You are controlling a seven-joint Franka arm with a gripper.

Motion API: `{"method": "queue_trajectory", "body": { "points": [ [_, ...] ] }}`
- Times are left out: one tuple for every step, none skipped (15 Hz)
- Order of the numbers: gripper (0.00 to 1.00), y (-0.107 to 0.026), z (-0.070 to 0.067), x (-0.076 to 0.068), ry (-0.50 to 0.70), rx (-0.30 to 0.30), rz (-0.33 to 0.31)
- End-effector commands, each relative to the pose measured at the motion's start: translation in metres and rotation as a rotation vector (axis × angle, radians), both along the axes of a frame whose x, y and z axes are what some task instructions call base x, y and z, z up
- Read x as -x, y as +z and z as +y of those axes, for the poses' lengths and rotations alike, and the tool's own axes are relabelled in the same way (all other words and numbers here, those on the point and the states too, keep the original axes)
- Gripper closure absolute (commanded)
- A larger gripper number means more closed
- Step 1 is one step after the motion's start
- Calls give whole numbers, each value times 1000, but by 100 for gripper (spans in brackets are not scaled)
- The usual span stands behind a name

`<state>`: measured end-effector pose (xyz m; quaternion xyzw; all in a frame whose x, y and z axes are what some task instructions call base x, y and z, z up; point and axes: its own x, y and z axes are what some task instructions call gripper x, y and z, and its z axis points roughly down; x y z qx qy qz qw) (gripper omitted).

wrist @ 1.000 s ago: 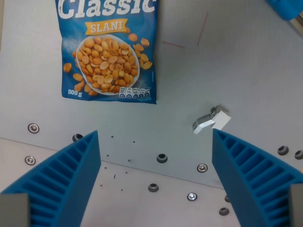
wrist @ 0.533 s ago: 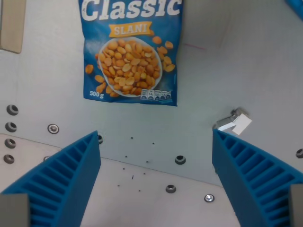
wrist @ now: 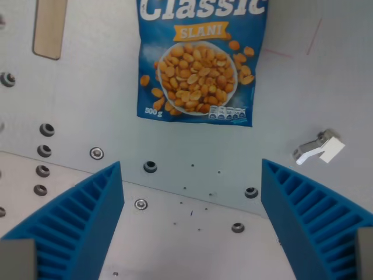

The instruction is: Move in gripper negative y

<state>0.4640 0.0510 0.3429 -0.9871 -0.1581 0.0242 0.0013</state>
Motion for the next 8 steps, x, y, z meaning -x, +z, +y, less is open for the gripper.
{"method": "queue_trajectory", "body": {
  "points": [
    [0, 5, 11, 16, -16, -3, -43],
    [0, 5, 16, 17, -16, -3, -43],
    [0, 5, 21, 19, -16, -3, -43],
    [0, 5, 26, 20, -16, -3, -43],
    [0, 5, 30, 22, -16, -3, -43],
    [0, 5, 35, 23, -16, -3, -43],
    [0, 5, 40, 25, -16, -3, -43],
    [0, 5, 45, 26, -16, -3, -43]
  ]
}}
